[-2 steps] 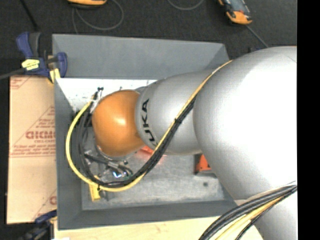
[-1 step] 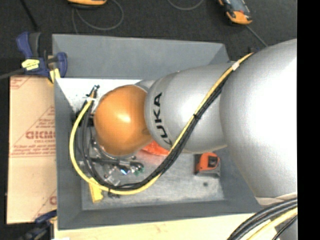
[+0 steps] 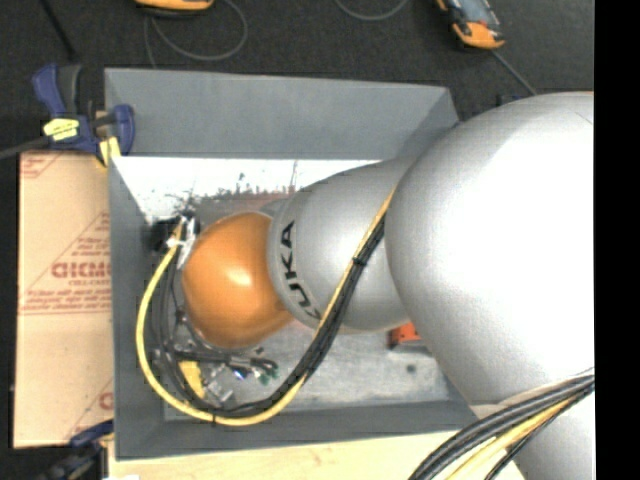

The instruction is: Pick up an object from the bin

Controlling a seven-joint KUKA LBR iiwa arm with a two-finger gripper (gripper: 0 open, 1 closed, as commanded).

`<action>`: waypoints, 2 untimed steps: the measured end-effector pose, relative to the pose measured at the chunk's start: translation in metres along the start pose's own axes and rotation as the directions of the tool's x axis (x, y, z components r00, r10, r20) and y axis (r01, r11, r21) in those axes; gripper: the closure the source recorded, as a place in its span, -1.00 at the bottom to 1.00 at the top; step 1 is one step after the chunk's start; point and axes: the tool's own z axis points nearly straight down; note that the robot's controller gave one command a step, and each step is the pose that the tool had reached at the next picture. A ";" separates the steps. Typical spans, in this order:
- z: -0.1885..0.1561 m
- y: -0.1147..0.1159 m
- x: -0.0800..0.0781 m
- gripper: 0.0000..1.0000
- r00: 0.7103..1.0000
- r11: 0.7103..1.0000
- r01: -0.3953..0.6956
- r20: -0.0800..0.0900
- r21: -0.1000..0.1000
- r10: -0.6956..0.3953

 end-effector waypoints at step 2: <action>0.006 -0.013 -0.014 1.00 0.880 0.880 0.475 -0.001 -0.002 -0.475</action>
Offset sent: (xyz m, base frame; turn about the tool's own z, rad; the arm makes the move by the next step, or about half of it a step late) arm 0.0000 0.0000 0.0000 0.0000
